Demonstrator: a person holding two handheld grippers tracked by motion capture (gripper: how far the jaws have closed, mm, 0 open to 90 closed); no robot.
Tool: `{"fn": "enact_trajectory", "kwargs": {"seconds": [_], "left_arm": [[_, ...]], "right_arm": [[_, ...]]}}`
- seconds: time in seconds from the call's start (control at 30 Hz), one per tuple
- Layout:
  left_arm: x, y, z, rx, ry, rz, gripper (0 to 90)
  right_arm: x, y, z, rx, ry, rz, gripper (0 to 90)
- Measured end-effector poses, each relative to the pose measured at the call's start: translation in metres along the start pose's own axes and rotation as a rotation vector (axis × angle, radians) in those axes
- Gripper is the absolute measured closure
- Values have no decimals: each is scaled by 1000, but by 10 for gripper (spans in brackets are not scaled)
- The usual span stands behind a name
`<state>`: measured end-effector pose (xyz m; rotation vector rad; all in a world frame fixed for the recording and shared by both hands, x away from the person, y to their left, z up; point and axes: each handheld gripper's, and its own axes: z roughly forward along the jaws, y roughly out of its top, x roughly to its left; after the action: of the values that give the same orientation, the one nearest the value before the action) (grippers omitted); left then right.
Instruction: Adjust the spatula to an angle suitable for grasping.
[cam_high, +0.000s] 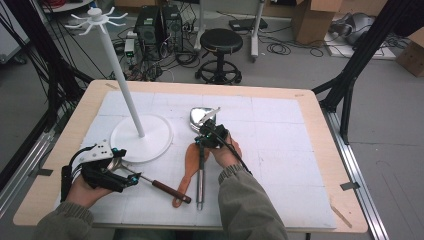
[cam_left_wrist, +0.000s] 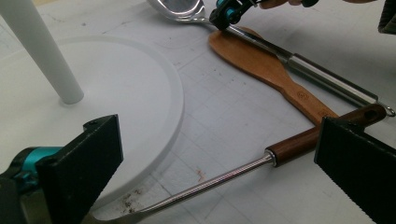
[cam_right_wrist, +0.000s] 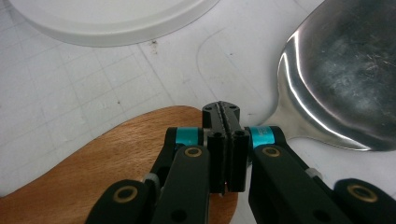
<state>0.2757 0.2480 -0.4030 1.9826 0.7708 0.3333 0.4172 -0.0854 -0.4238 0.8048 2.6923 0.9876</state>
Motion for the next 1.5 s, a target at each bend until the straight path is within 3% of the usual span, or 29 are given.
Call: {"fn": "enact_trajectory", "kwargs": {"seconds": [0.17, 0.5, 0.7, 0.9, 1.03, 1.27, 1.33, 1.5], "left_arm": [[-1, 0, 1, 0, -2, 4, 17], [1, 0, 1, 4, -5, 7, 17], [0, 0, 1, 4, -5, 9, 17], [1, 0, 1, 0, -4, 10, 17], [0, 0, 1, 2, -3, 15, 17], [-1, 1, 1, 3, -4, 17, 17], [-1, 1, 1, 1, -4, 18, 17], [-1, 1, 1, 3, -5, 20, 17]], "right_arm": [[-1, 2, 0, 12, -20, -18, 895], [-10, 7, 6, 15, -39, -9, 895], [-12, 10, 7, 43, -32, -14, 895], [-14, 8, 7, 38, -26, -15, 895], [-20, 4, 0, 67, -52, -4, 896], [-17, 5, 8, 81, -36, -25, 895], [-17, 5, 8, 83, -33, -11, 895], [-23, -1, 2, 126, -56, -12, 895]]}}
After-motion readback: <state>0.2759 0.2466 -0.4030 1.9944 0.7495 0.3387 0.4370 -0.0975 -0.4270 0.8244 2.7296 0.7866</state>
